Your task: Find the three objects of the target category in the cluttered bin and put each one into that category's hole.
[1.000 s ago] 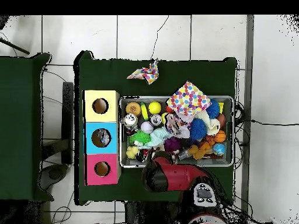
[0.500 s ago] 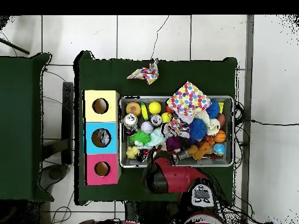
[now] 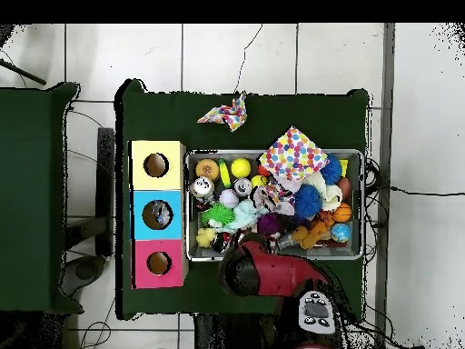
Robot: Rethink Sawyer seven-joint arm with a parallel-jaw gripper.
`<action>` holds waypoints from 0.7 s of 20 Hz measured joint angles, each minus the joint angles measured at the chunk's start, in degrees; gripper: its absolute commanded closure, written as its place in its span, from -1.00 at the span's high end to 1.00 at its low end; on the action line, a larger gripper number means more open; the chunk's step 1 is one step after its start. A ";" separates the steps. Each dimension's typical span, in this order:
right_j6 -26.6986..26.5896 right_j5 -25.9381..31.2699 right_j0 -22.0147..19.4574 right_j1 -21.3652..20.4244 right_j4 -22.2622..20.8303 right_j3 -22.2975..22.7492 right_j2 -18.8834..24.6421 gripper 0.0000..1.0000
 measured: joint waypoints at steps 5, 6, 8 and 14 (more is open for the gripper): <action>0.00 5.18 1.13 -1.88 1.54 -0.10 -0.01 1.00; 0.00 5.71 1.32 -2.09 1.71 -0.12 -0.01 1.00; 0.00 6.44 1.71 -2.49 1.94 -0.17 -0.01 1.00; 0.00 6.95 1.81 -3.58 2.02 -0.59 -0.02 1.00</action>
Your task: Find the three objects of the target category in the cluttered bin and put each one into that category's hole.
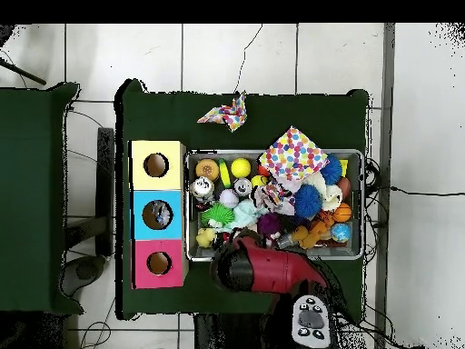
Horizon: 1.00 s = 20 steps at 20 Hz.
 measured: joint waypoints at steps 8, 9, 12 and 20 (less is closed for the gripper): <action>0.00 0.96 0.52 1.11 0.11 -3.22 -0.09 1.00; 0.00 1.61 0.99 1.53 0.14 -4.33 -0.20 1.00; 0.00 4.06 1.70 2.25 0.39 -6.61 -0.20 1.00; 0.00 11.64 2.71 3.67 2.13 -12.44 -0.20 1.00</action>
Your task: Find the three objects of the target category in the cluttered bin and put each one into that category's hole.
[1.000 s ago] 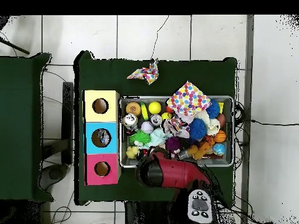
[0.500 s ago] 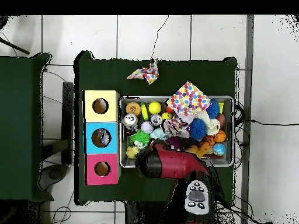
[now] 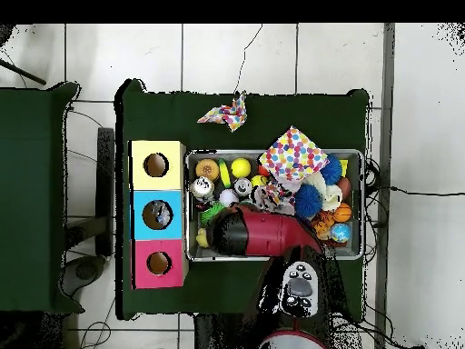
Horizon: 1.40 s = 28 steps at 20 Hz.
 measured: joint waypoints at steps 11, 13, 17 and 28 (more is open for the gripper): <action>0.00 -2.22 0.51 3.71 0.53 -3.11 -0.15 1.00; 0.00 -5.53 0.97 6.22 0.61 -3.10 -0.26 1.00; 0.00 -9.11 1.47 8.69 0.80 -3.14 -0.65 1.00; 0.00 -16.05 1.53 12.58 2.81 -3.14 -1.60 -1.00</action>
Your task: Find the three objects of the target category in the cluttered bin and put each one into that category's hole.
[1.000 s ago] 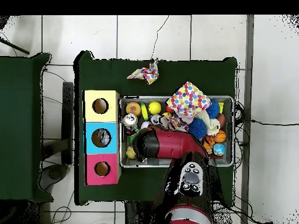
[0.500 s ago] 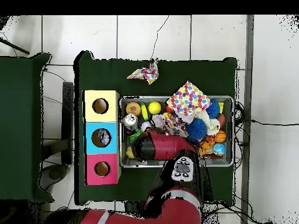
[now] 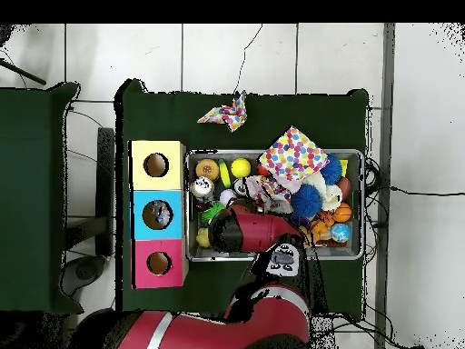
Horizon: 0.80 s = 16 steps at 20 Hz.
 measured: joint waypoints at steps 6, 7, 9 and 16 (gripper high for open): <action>0.00 0.01 -0.01 0.01 1.33 0.01 0.00 -1.00; 0.00 0.02 -0.01 0.01 1.63 0.01 0.00 -1.00; 0.00 0.02 -0.01 -0.17 1.94 0.08 0.01 -1.00; 0.00 8.71 -0.04 -7.41 2.38 1.68 -0.01 -1.00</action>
